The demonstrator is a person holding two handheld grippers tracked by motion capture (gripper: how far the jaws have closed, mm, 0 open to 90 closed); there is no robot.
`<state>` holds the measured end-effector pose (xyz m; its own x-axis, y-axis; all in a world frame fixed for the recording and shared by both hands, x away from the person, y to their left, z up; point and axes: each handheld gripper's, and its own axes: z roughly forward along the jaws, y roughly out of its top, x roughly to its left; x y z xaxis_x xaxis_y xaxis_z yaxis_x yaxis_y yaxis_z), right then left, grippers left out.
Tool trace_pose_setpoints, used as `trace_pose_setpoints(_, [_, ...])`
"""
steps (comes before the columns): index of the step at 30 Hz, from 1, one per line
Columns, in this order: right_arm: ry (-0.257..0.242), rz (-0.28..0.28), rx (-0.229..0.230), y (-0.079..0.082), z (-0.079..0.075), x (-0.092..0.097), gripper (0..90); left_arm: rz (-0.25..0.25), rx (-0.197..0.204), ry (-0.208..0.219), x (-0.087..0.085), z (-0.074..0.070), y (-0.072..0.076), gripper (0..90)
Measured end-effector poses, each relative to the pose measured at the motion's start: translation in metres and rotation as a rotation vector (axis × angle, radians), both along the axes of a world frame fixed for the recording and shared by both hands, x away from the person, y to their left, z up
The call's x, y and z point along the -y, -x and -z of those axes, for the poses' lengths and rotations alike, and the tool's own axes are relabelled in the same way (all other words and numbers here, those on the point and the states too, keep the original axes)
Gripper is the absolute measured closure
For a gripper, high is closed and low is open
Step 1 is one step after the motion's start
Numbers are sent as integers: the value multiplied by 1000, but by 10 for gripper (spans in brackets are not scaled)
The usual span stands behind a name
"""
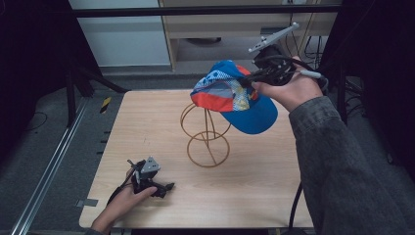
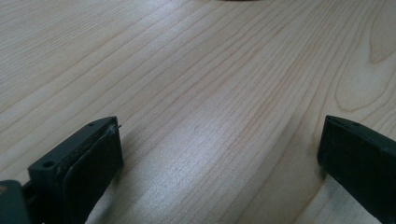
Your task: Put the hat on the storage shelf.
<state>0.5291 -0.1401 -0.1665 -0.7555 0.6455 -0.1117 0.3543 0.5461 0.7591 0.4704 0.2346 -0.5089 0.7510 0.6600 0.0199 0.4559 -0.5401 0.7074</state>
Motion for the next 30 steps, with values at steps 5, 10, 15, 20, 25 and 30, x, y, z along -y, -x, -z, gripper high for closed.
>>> trace_pose_setpoints(5, [4,-7,-2,-4,-2,-11,889,0,1,0,0,0,0,0])
trace_pose_setpoints(10, [-3,-13,-10,-6,-2,-18,890,0,0,1,0,0,0,0])
trace_pose_setpoints(15, [-4,-23,-28,-12,-3,-30,890,1,-1,0,0,0,0,0])
trace_pose_setpoints(20, [-9,-38,-41,-17,-3,-44,889,1,1,0,0,0,0,0])
trace_pose_setpoints(25, [4,-37,-57,-28,3,-59,889,1,1,0,0,0,0,0])
trace_pose_setpoints(30, [26,-41,-83,-39,11,-70,888,2,-1,1,0,0,0,0])
